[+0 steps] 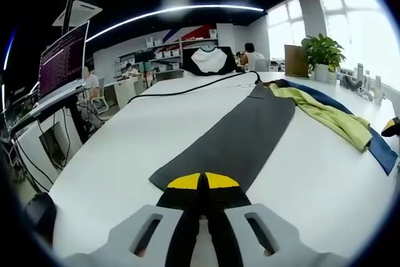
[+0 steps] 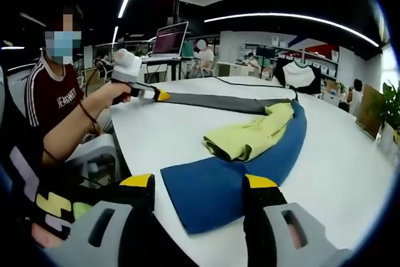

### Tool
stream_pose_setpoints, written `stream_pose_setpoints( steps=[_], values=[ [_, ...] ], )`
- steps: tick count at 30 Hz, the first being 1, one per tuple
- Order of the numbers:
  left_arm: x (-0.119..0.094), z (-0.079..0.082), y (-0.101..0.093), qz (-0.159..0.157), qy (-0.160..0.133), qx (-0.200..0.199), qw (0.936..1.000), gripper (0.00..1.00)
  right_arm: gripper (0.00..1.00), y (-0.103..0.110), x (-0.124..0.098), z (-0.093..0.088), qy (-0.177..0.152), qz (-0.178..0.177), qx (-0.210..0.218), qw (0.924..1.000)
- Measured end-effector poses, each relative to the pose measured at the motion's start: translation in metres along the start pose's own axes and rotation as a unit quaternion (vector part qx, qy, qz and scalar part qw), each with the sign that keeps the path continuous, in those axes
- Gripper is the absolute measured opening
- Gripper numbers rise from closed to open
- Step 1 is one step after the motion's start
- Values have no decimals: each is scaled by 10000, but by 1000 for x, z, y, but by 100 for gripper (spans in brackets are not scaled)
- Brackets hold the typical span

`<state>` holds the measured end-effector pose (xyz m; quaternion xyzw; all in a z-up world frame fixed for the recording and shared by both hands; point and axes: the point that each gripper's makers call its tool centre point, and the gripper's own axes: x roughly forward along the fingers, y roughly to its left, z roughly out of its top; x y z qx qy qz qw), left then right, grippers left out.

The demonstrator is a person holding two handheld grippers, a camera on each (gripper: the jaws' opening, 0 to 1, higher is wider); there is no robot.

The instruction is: Fold the garment on the visible template until the final outline fits inside the template.

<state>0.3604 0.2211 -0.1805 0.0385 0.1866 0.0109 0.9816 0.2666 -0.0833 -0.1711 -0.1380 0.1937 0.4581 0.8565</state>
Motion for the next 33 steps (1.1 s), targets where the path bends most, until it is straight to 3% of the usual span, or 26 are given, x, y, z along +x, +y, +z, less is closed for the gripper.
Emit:
stream_pose_setpoints(
  steps=[3, 8, 19, 24, 26, 27, 28, 30, 33],
  values=[
    [0, 0, 0, 42, 18, -58, 10000, 0, 49, 1, 5, -7, 177, 25, 317, 9993],
    [1, 0, 1, 4, 135, -25, 9999, 0, 43, 0, 7, -9, 191, -17, 332, 9993],
    [3, 0, -1, -15, 72, 23, 10000, 0, 32, -5, 6, -11, 245, -290, 362, 9986],
    [3, 0, -1, -20, 73, 35, 10000, 0, 20, -11, 6, -12, 195, -417, 384, 9982],
    [3, 0, -2, -3, 49, 36, 10000, 0, 15, -10, 7, -11, 93, -410, 236, 9988],
    [2, 0, -2, 4, 28, 28, 10000, 0, 7, -9, 8, -11, 33, -388, 240, 9990],
    [2, 0, -2, 9, 2, 19, 10000, 0, 0, -9, 10, -8, -74, -450, -95, 9989],
    [2, 0, -2, 2, 3, 17, 10000, 0, 0, -9, 11, -7, -145, -582, -452, 9972],
    [2, 0, -2, -20, 38, 63, 10000, 0, 0, -6, 9, -4, -170, -596, -417, 9972]
  ],
)
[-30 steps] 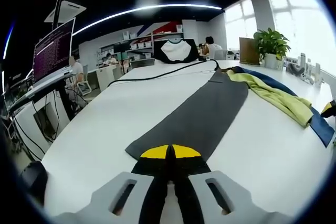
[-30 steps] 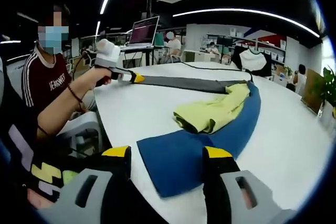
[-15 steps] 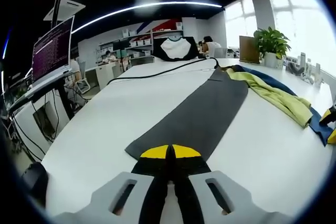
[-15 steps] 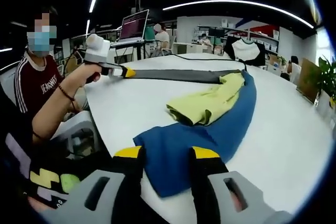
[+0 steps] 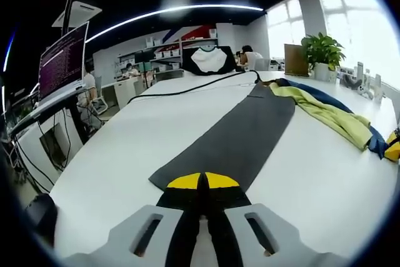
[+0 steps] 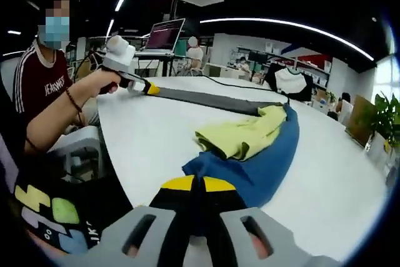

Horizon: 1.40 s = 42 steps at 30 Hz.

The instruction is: Fold the garment on the visible template until the final outline fits inside the template.

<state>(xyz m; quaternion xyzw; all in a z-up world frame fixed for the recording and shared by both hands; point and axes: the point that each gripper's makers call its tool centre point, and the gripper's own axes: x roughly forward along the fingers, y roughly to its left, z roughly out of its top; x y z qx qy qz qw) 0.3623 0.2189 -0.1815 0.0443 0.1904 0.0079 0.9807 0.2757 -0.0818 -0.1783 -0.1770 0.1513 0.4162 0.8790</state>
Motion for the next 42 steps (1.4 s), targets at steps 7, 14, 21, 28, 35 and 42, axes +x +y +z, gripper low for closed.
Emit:
stream_pose_setpoints(
  steps=[7, 14, 21, 28, 35, 42],
  values=[
    [0, 0, 0, -34, -84, -43, 9999, 0, 0, -11, -15, 25, -371, -81, -69, 9993],
    [-1, 1, 0, -20, -20, 53, 10000, 0, 0, -36, -26, 41, -479, -281, -43, 9984],
    [0, 1, 0, -8, -37, 63, 10000, 0, 0, -60, -34, 54, -566, -447, -52, 9974],
    [0, 2, 1, -8, -24, 67, 10000, 0, 0, -75, -42, 65, -629, -440, 163, 9969],
    [0, 2, 1, -32, 16, 128, 9999, 0, 0, -76, -50, 77, -698, -399, -7, 9968],
    [1, 2, 2, -26, 17, 141, 9999, 0, 0, -83, -55, 78, -658, -400, -37, 9970]
  ],
)
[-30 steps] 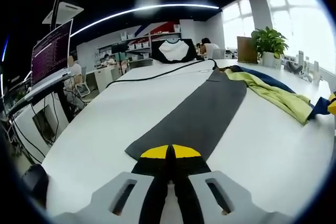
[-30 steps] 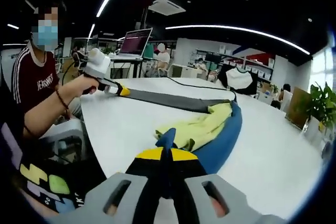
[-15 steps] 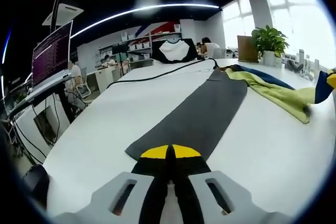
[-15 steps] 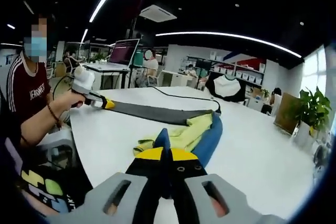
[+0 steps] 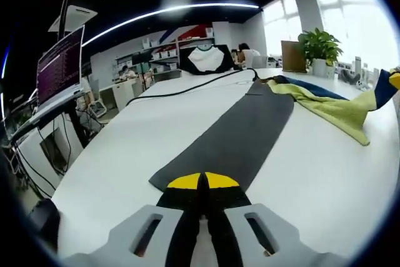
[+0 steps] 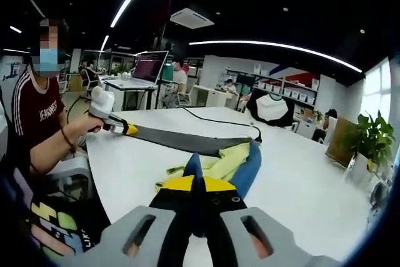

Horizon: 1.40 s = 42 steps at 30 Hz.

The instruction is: Fold the garment on the visible template until the final outline fits inside the template.

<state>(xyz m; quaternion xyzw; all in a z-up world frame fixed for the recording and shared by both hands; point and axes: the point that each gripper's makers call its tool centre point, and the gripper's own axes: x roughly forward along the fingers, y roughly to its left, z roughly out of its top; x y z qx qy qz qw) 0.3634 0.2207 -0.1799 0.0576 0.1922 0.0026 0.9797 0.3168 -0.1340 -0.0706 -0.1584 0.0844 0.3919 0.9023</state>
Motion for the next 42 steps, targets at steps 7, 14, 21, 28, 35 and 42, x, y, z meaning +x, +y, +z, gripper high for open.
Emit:
stream_pose_setpoints(
  steps=[7, 14, 21, 28, 35, 42],
  values=[
    [-1, 0, -1, -18, 7, 30, 10000, 0, 0, -12, -9, 0, -56, -13, 146, 9999],
    [0, 0, -1, 0, 33, 94, 10000, 0, 0, -28, -19, 6, -97, -265, -33, 9996],
    [0, 1, -1, -26, 23, 83, 10000, 0, 0, -43, -26, 3, -42, -481, -107, 9988],
    [-1, 1, -2, -36, 14, 72, 10000, 0, 0, -66, -40, 3, -28, -834, -109, 9965],
    [-3, 1, -3, -41, 16, 71, 10000, 0, 0, -93, -53, 3, -20, -1241, -116, 9922],
    [-4, 1, -4, -51, 12, 57, 10000, 0, 0, -120, -60, 0, -93, -1574, 65, 9875]
  ],
)
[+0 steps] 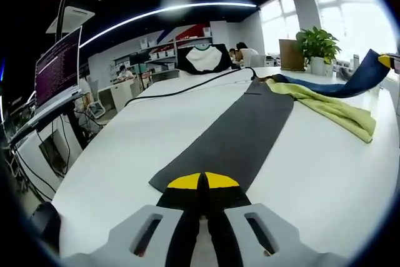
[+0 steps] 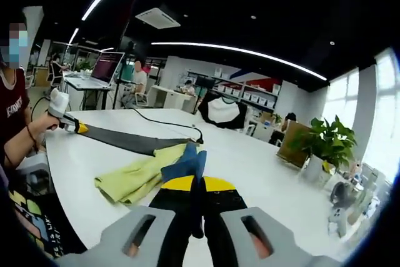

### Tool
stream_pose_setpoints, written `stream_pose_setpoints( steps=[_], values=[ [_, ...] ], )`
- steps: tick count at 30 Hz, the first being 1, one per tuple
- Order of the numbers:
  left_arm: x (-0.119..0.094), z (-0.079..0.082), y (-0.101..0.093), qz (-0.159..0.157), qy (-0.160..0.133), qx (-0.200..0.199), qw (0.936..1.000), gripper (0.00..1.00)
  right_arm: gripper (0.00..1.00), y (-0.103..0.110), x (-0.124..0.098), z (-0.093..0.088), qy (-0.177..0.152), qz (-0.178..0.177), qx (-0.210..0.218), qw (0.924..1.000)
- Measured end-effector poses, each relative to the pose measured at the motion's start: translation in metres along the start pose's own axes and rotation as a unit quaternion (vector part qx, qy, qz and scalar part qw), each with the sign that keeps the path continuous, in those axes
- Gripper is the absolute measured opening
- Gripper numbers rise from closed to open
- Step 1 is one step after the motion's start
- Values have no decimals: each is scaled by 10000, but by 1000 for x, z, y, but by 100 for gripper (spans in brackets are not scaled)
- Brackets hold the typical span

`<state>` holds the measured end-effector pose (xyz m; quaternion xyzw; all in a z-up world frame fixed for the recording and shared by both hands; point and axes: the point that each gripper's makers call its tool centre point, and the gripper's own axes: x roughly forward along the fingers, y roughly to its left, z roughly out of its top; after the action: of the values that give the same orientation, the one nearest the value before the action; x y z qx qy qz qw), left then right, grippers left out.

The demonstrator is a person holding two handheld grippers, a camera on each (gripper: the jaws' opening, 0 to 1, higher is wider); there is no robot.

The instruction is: Fold the garment on the visible template until the final outline fits inside the template.

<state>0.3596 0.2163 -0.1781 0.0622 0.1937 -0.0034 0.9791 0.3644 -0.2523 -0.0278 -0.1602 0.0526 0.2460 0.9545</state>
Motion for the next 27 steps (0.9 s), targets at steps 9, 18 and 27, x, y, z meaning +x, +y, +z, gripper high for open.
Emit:
stream_pose_setpoints(
  steps=[9, 18, 27],
  values=[
    [1, 0, 1, -19, 3, -3, 10000, 0, 0, -44, -2, -1, -185, -596, 361, 9974],
    [4, -1, 3, -36, -2, -20, 10000, 0, 0, -73, 3, -14, -95, -925, 490, 9945],
    [6, -1, 4, -81, 6, -7, 10000, 0, 0, -105, 8, -27, 60, -1267, 524, 9905]
  ],
)
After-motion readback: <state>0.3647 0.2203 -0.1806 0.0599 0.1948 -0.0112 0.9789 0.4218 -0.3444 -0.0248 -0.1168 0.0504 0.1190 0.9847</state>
